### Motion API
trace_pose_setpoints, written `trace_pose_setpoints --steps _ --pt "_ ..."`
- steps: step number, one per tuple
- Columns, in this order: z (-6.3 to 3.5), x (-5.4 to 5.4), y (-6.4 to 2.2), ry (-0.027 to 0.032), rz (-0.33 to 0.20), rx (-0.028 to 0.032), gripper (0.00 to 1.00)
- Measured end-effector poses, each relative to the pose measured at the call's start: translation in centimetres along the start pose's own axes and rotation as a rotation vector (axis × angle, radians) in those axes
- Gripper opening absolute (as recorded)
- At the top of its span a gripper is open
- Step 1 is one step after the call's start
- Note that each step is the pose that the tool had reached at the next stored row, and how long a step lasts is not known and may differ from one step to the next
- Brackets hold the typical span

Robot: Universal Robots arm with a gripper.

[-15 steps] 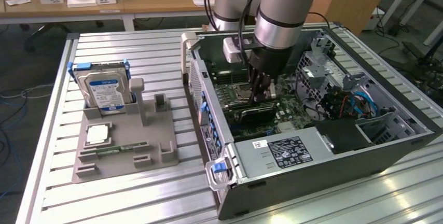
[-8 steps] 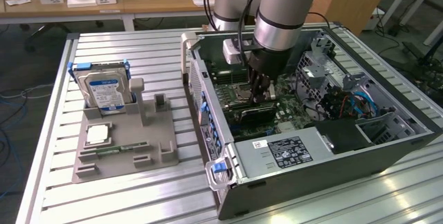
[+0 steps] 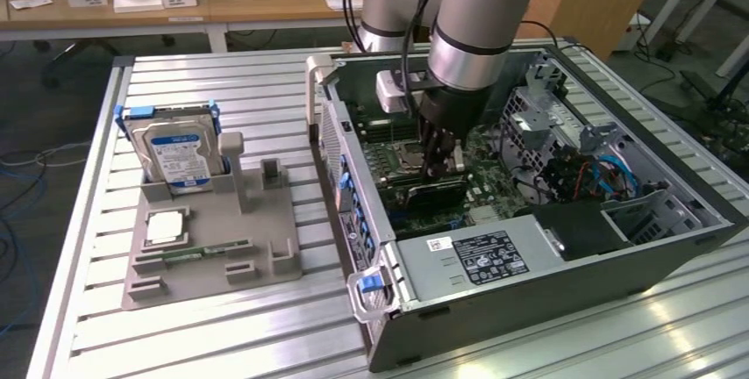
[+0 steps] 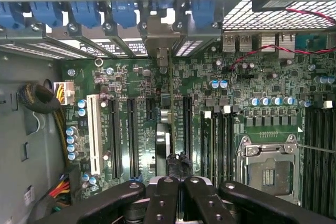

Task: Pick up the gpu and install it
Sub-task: 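Press down on the gpu until it lock into place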

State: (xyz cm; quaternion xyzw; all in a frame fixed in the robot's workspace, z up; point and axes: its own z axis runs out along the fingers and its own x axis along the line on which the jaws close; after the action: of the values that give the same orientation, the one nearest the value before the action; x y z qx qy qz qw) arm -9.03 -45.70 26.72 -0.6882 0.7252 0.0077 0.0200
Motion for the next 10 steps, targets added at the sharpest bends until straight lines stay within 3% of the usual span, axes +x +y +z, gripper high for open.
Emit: trace_pose_setpoints --steps 10 --pt "0.49 0.13 0.0 0.0001 0.0 -0.0001 0.11"
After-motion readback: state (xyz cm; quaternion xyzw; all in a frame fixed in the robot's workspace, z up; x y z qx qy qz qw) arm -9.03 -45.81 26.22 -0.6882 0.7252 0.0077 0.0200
